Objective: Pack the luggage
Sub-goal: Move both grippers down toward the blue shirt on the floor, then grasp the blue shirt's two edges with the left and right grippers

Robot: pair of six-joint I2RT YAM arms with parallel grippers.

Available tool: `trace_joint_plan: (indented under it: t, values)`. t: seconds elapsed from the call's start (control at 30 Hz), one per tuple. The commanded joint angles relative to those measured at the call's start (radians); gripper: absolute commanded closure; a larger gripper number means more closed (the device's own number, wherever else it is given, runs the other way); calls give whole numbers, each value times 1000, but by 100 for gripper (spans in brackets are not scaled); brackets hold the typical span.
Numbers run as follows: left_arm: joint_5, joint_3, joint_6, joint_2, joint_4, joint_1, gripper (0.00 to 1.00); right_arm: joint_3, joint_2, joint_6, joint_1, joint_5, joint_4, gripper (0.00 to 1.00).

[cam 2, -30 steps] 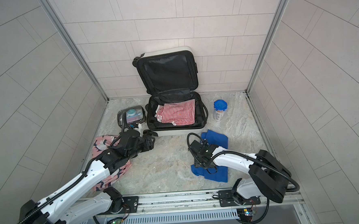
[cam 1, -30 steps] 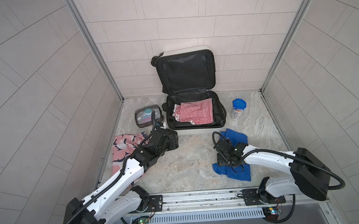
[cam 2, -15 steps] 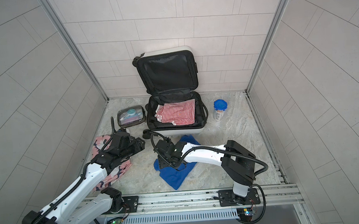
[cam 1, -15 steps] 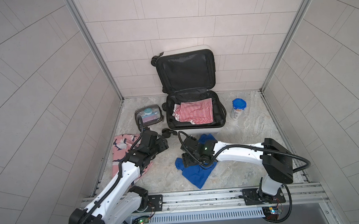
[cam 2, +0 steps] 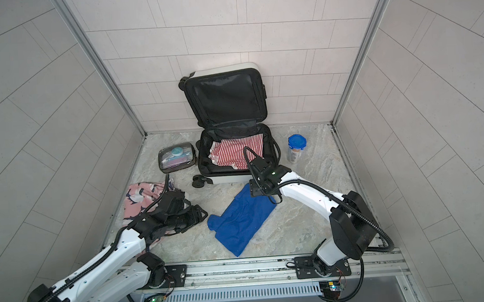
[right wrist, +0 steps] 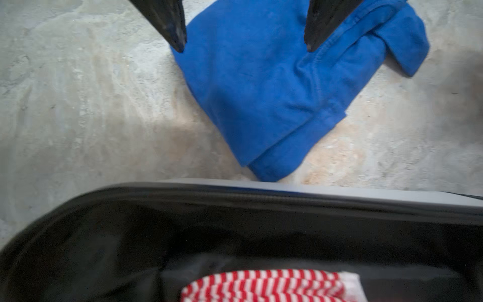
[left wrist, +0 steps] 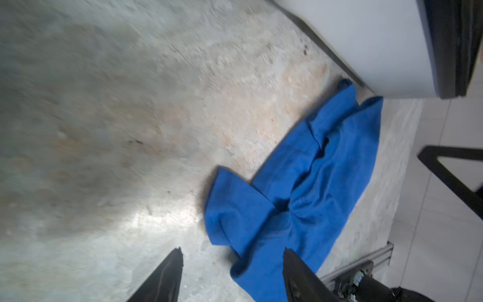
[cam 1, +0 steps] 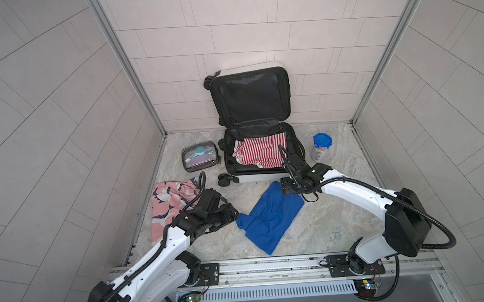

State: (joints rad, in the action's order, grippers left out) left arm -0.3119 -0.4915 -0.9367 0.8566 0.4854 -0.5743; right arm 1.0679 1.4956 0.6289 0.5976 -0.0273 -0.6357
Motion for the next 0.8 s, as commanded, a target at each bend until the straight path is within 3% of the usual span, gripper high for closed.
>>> trace_joint_plan:
  t: [0.0,0.33,0.53,0.77]
  values:
    - [-33,35,-109,13,-2,-80,32,-52,-17,-108,-47,-55,70,26]
    - [-134,68,-162,286,-261,-209,33,-193,25,-95,-81,-150,241,27]
    - [-109,48,-145,396,-328,-214,57,-299,-13,-39,-77,-173,311,27]
    - [-22,-19,-57,410,-202,-177,78,-368,-63,27,-7,-179,336,29]
